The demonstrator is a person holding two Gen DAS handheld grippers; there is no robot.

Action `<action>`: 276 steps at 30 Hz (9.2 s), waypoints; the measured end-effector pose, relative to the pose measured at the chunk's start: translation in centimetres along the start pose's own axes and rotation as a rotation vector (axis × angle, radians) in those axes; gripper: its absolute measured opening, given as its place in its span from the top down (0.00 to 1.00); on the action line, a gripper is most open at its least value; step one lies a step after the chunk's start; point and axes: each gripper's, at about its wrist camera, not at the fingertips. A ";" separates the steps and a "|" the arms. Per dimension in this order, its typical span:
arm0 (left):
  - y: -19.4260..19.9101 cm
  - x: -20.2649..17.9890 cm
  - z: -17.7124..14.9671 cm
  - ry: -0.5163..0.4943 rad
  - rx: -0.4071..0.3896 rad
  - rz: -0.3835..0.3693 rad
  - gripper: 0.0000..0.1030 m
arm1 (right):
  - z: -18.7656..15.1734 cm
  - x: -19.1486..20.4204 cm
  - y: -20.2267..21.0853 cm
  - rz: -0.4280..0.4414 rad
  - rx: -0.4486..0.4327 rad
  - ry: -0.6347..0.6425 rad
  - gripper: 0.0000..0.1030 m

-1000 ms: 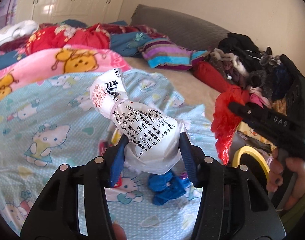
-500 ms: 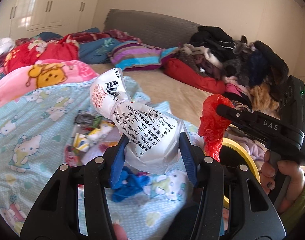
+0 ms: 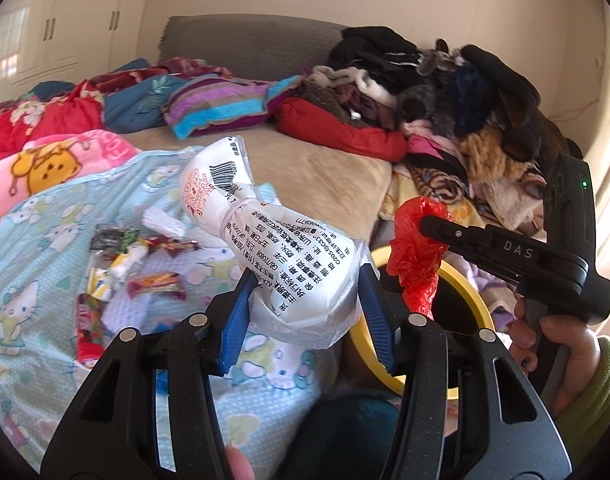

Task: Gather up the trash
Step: 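Carry both bags over the yellow-rimmed bin and open both tools, then move both tools back from the bin toward the trash pile, then grasp the red snack tube with the left tool while the right tool grasps a purple wrapper, then carry the tube and wrapper over the bin and open both tools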

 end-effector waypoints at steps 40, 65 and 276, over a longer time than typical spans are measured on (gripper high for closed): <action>-8.2 -10.0 -4.6 -0.191 0.232 -0.240 0.11 | -2.2 -11.8 6.9 -0.213 -0.080 -0.245 0.35; -1.7 -1.4 -0.3 -0.008 0.004 -0.104 0.11 | -2.1 -2.2 2.9 -0.230 -0.043 -0.009 0.19; -8.5 -9.1 -3.9 -0.126 0.251 -0.241 0.69 | -4.2 -10.2 4.3 -0.332 -0.039 -0.200 0.36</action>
Point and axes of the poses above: each gripper's, at about its wrist camera, not at the fingertips, and y roughly against the way its jaws point, x to its left, z to its top, and after that the axes turned 6 degrees about y, right-handed
